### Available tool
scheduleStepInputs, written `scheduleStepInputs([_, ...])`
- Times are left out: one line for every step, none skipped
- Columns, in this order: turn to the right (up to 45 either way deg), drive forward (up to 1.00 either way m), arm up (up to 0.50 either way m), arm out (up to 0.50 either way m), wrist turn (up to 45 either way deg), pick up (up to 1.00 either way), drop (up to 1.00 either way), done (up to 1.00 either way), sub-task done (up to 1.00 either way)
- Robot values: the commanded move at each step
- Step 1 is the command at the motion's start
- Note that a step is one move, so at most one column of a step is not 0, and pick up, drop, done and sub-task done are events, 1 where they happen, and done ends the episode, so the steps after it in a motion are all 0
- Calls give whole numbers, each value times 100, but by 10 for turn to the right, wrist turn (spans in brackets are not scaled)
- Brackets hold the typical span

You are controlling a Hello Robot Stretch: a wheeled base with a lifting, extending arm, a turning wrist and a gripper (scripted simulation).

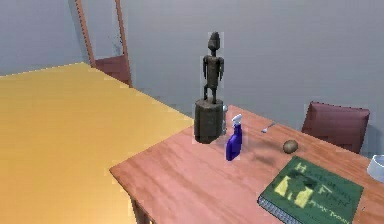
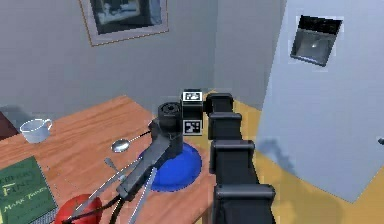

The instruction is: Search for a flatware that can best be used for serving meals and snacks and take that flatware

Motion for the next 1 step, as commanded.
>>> scheduleStepInputs([0,0,0,0,450,0,0,0,0])
